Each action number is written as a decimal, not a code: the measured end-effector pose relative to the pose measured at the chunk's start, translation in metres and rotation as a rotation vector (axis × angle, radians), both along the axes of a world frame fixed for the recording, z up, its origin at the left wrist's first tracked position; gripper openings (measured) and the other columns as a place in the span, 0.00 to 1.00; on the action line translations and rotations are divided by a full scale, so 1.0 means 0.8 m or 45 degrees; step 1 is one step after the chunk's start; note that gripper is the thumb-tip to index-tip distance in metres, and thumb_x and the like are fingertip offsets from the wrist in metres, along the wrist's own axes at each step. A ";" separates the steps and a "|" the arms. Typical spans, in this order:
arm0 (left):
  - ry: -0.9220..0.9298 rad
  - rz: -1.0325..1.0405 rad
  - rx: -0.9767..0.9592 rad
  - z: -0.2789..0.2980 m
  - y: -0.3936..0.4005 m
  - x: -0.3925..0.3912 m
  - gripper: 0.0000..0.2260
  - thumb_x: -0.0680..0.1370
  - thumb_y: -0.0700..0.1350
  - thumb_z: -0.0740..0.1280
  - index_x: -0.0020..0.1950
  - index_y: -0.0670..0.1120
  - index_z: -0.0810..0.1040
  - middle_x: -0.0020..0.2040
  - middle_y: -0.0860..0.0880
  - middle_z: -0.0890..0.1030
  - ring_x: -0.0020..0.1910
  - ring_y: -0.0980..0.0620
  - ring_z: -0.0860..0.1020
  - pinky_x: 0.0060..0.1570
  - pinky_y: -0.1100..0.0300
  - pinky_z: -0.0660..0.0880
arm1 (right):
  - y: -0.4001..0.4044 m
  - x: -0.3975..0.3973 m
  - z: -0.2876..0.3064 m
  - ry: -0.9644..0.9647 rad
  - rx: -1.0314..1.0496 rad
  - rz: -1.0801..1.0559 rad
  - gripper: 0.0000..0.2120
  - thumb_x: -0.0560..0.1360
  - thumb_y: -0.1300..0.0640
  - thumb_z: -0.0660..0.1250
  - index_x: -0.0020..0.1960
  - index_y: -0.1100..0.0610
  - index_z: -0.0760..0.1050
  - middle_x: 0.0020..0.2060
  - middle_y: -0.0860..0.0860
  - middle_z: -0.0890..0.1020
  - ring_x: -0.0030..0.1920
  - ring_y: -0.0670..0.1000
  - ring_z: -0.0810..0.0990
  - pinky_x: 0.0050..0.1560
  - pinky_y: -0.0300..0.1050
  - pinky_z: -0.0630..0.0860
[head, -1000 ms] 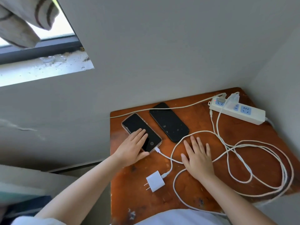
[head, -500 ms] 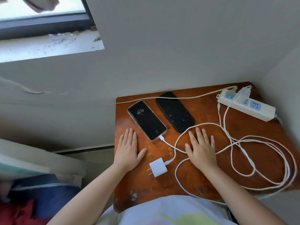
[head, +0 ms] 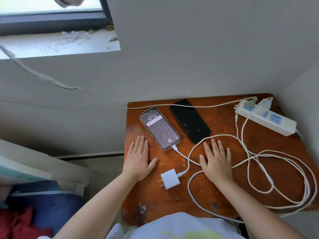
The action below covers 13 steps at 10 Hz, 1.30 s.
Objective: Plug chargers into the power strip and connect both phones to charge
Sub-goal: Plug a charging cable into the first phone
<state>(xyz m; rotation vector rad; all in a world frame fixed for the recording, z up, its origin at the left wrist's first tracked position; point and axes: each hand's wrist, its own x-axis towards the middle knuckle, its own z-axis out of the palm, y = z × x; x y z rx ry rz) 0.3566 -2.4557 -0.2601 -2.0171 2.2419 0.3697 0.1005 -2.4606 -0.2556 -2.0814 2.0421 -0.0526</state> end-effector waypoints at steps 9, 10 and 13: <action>0.028 0.010 -0.043 -0.002 -0.002 0.001 0.32 0.78 0.61 0.46 0.74 0.44 0.41 0.76 0.45 0.43 0.74 0.49 0.39 0.67 0.58 0.32 | 0.002 0.000 -0.001 0.001 -0.007 -0.009 0.23 0.77 0.50 0.57 0.70 0.55 0.60 0.72 0.58 0.62 0.73 0.59 0.55 0.72 0.60 0.51; 0.029 0.009 -0.044 -0.002 -0.001 0.001 0.32 0.78 0.61 0.46 0.74 0.44 0.41 0.76 0.45 0.43 0.74 0.49 0.39 0.67 0.58 0.32 | 0.001 0.000 -0.001 0.004 -0.006 -0.005 0.23 0.77 0.49 0.57 0.70 0.55 0.60 0.72 0.58 0.62 0.73 0.59 0.55 0.72 0.59 0.51; 0.067 0.026 -0.043 0.002 0.000 0.001 0.32 0.78 0.61 0.47 0.74 0.44 0.41 0.76 0.46 0.43 0.74 0.50 0.39 0.67 0.58 0.33 | 0.001 0.001 0.000 0.001 0.000 -0.004 0.23 0.78 0.49 0.56 0.70 0.56 0.60 0.72 0.58 0.62 0.73 0.59 0.55 0.72 0.59 0.51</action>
